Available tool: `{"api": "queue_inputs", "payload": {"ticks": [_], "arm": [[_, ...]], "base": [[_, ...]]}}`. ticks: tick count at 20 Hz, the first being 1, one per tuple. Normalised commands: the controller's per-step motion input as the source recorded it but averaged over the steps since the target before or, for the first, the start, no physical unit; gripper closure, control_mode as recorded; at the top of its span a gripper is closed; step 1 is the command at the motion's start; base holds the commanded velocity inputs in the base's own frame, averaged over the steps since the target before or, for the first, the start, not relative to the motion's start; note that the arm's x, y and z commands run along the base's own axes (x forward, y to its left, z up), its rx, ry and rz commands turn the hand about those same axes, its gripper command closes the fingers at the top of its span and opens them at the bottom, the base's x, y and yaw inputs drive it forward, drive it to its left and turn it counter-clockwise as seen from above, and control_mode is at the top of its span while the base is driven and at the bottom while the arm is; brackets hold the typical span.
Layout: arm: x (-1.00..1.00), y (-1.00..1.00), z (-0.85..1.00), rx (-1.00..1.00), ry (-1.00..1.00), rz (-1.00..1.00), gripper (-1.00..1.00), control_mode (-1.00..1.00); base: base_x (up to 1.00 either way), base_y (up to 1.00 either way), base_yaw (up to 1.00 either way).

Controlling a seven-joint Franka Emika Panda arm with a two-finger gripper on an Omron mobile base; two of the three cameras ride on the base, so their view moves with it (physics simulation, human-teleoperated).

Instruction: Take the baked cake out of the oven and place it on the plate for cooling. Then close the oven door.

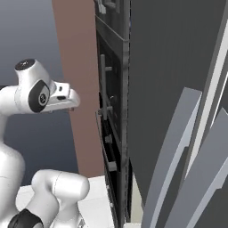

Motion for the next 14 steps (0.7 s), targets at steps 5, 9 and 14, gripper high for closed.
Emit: {"api": "queue_inputs", "payload": {"ticks": [5, 9, 14], "arm": [[0.01, 0.73, -0.42, -0.33, -0.13, -0.03, -1.0, -1.0], [0.32, 0.22, -0.56, -0.25, -0.12, -0.05, -1.0, -1.0], [0.53, 0.0, -0.57, -0.19, -0.07, -0.01, -1.0, -1.0]], "base": [[0.0, 0.0, 0.0], [0.0, 0.0, 0.0], [0.0, 0.0, 0.0]]}}
